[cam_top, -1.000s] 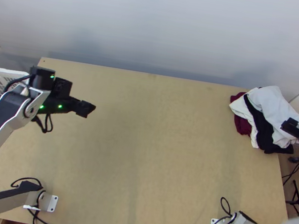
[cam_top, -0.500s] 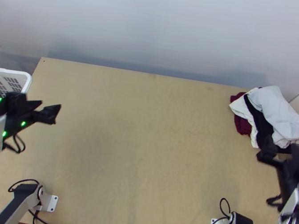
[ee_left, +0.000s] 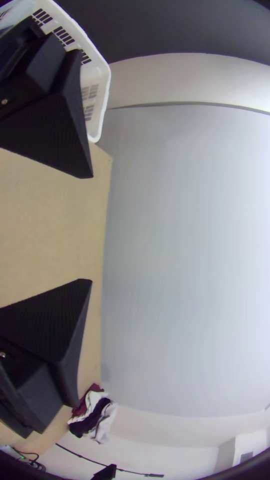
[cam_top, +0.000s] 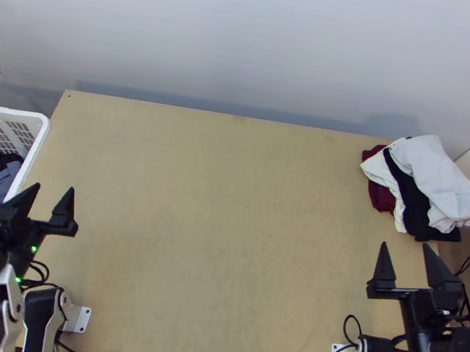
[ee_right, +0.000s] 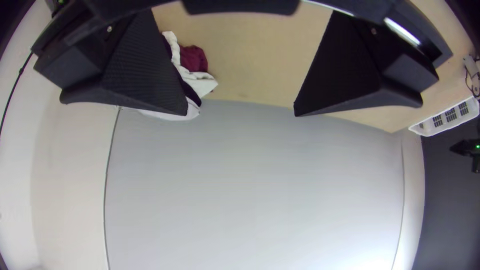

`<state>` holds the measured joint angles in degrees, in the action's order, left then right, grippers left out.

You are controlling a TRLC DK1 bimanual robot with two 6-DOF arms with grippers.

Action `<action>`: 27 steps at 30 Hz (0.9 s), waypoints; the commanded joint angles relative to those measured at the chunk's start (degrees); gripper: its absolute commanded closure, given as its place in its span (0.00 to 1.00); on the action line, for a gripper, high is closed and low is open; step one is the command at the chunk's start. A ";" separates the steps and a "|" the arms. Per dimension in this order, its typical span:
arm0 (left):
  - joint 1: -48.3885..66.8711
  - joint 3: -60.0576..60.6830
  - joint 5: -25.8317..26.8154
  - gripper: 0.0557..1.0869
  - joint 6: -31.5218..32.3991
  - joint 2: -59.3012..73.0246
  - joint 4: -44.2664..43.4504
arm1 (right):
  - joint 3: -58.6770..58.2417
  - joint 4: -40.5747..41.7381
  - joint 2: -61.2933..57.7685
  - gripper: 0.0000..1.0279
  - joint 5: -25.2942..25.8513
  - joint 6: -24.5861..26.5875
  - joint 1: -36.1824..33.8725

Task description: Fold the t-shirt

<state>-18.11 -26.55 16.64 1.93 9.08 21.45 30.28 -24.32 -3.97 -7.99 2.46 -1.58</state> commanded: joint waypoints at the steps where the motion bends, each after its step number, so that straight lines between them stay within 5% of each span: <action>1: -0.79 11.25 -0.74 0.05 -0.44 -9.08 -7.57 | -9.98 7.88 4.41 0.07 -0.10 0.18 3.25; 10: 4.05 24.52 -0.65 0.05 -0.53 -9.08 -25.50 | -24.13 16.05 4.41 0.06 0.17 -2.11 7.56; 12: 5.45 26.19 -0.74 0.05 -0.62 -9.17 -26.37 | -26.94 15.44 4.14 0.06 0.17 1.06 7.74; 27: 5.45 26.63 -2.49 0.05 -1.32 -8.99 -24.00 | -26.94 15.18 4.05 0.04 0.69 -0.61 8.09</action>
<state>-12.58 -0.71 14.48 0.58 0.84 -2.92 4.10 -9.39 0.08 -7.40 1.80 6.35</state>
